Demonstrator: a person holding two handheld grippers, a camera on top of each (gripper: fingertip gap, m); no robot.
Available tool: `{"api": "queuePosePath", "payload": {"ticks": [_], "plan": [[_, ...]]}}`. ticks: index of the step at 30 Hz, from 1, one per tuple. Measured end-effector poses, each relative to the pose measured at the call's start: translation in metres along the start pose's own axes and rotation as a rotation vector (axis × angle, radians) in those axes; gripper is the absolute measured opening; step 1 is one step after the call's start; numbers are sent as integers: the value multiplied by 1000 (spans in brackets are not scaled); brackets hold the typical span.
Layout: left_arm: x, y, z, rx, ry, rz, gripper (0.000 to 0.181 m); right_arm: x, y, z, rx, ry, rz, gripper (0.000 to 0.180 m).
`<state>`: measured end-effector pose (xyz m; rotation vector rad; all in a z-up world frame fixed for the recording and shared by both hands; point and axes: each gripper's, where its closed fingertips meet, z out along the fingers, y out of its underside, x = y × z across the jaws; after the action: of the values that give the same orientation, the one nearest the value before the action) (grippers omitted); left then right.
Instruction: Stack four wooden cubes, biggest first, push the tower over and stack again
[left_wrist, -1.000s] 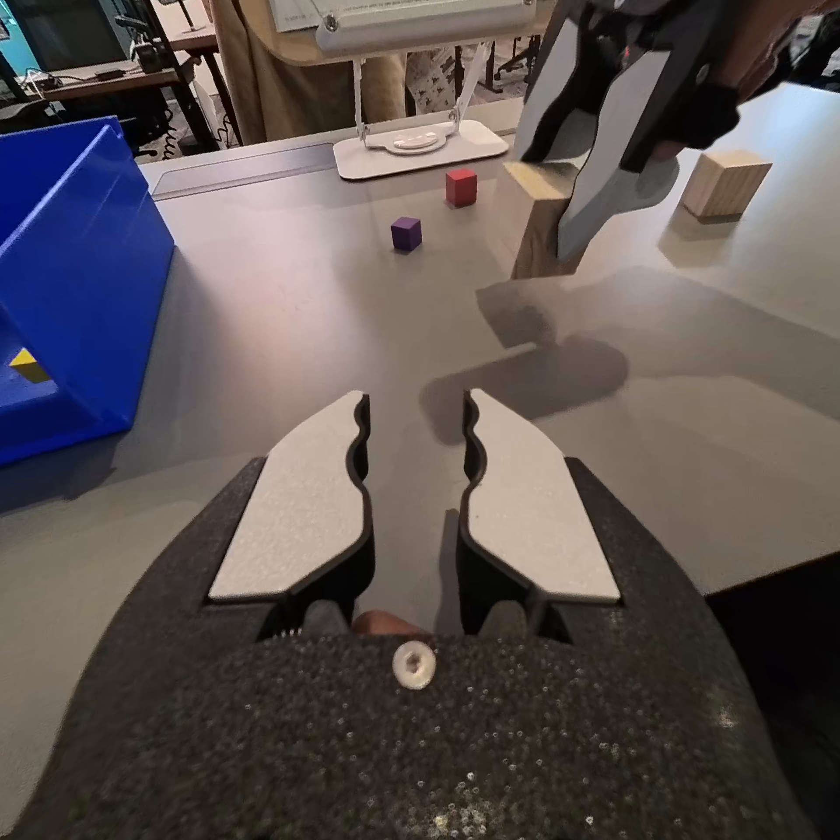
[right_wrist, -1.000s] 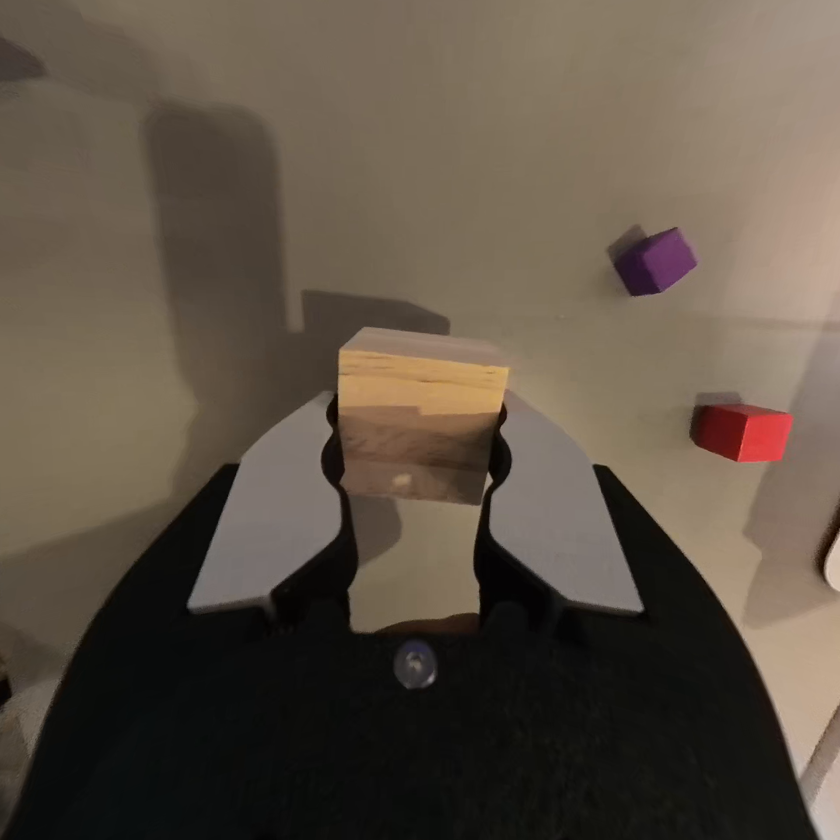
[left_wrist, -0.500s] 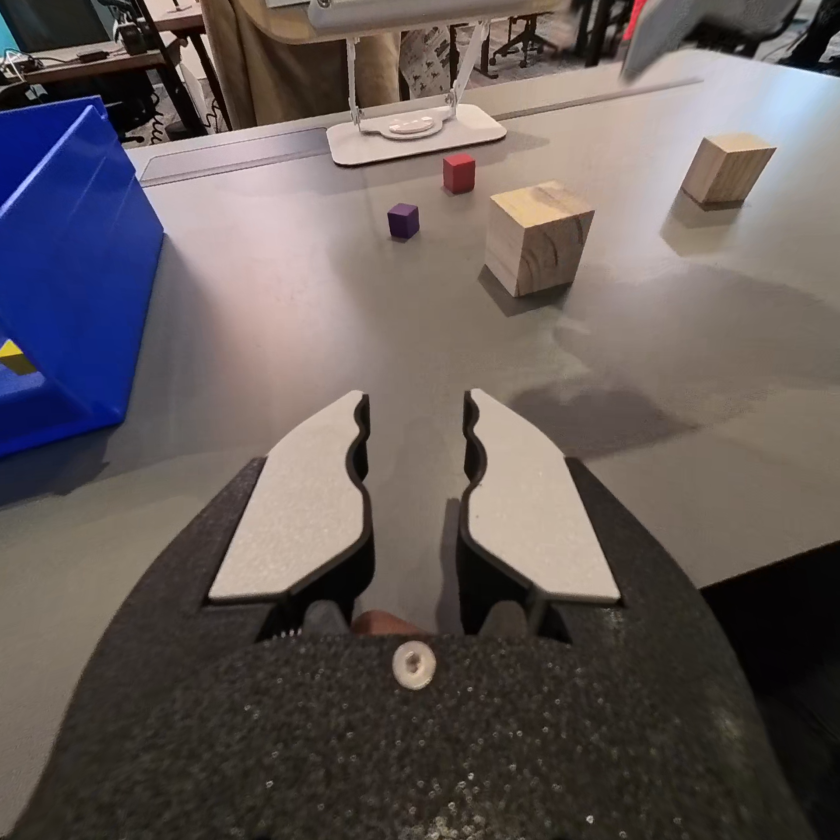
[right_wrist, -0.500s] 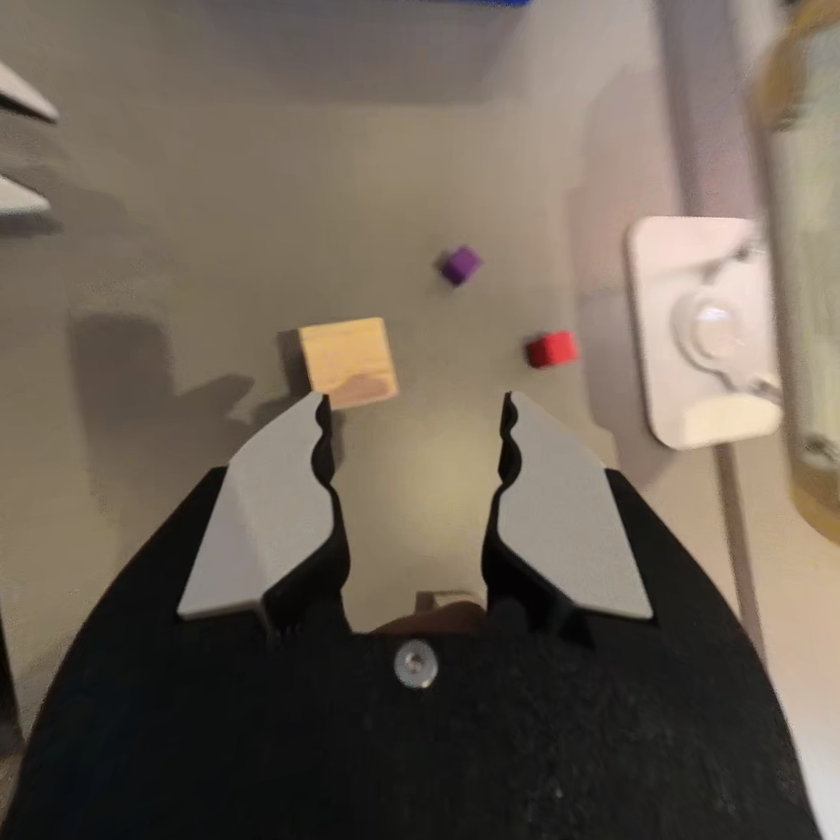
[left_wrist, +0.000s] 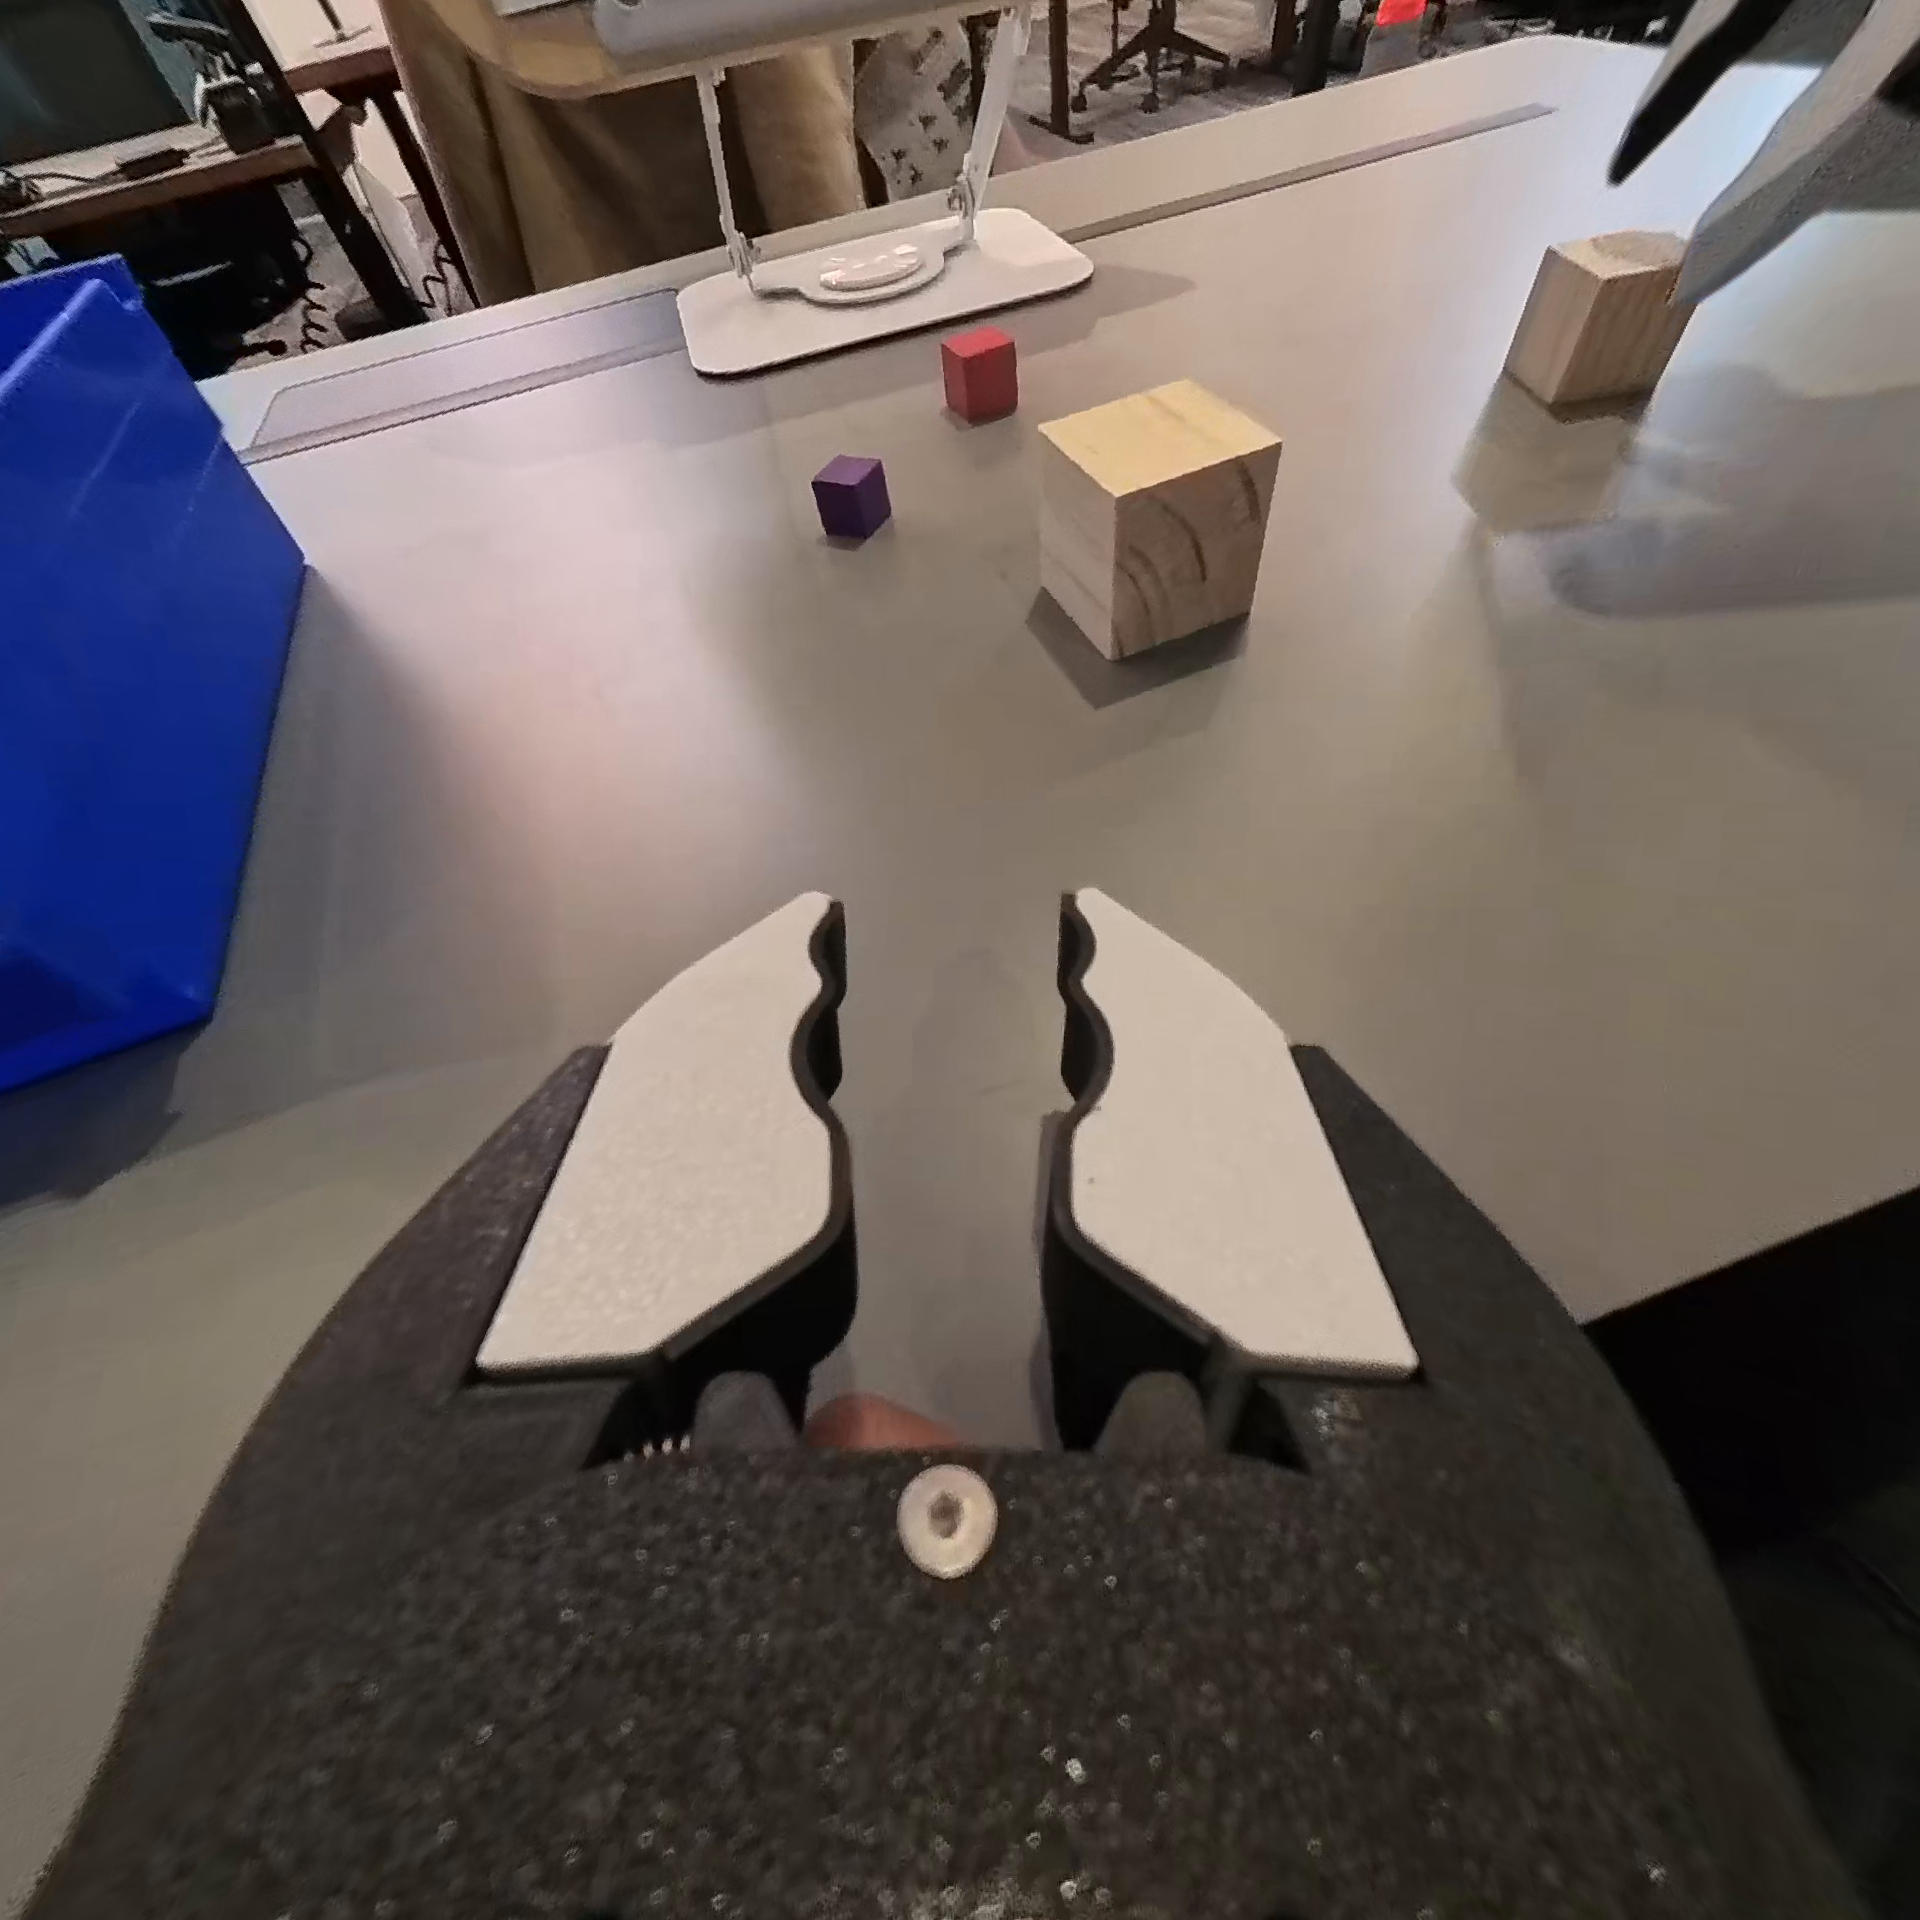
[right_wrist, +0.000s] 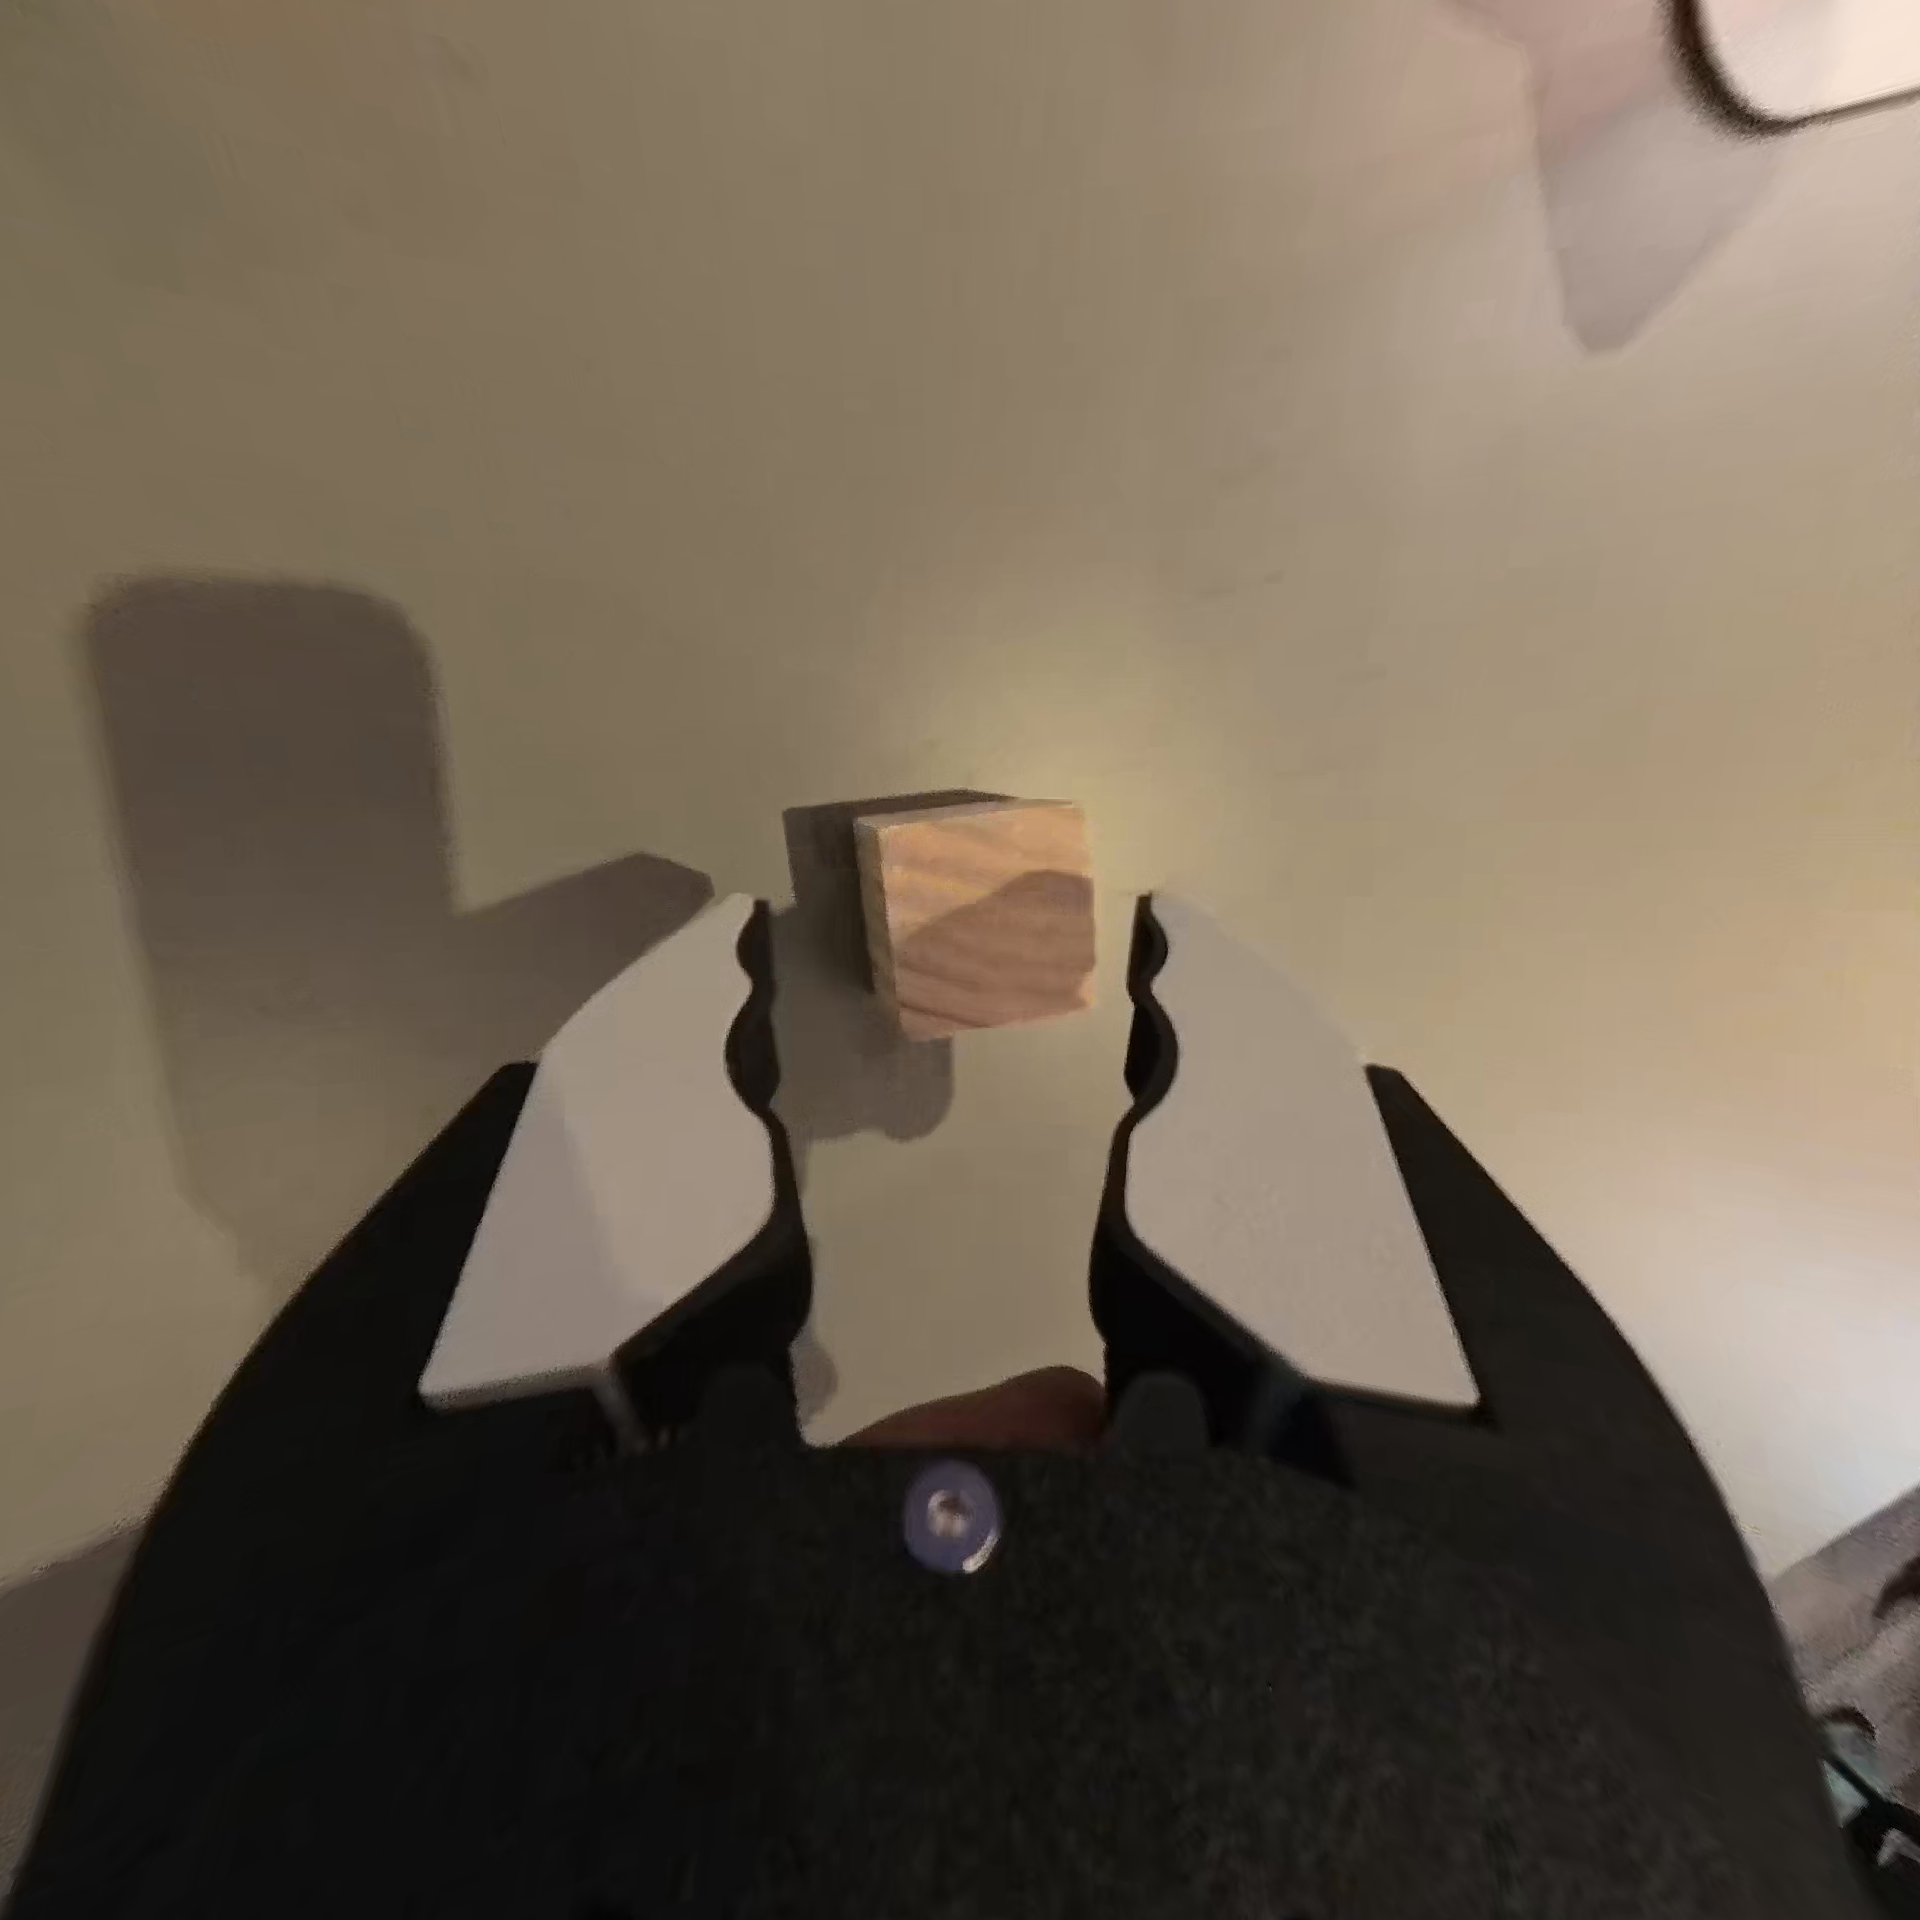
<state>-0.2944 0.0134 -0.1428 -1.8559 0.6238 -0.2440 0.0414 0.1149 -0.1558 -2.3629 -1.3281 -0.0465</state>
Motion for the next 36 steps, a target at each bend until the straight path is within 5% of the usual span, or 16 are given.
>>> {"api": "queuePosePath", "payload": {"ticks": [3, 6, 13, 19, 36], "plan": [[1, 2, 1, -7, 3, 7, 39, 7, 5, 11, -36, 52, -48, 43], [-1, 4, 2, -11, 2, 2, 39, 6, -8, 3, -38, 24, -23, 43], [-5, 4, 0, -11, -3, -8, 38, -23, -121, -62, 153, 137, -201, 43], [-6, 3, -1, -7, -7, -4, 38, -82, -176, -45, 125, 67, -353, 43], [-8, 3, -4, -8, -2, -3, 38, -100, -188, 2, 5, 30, -381, 45]]}}
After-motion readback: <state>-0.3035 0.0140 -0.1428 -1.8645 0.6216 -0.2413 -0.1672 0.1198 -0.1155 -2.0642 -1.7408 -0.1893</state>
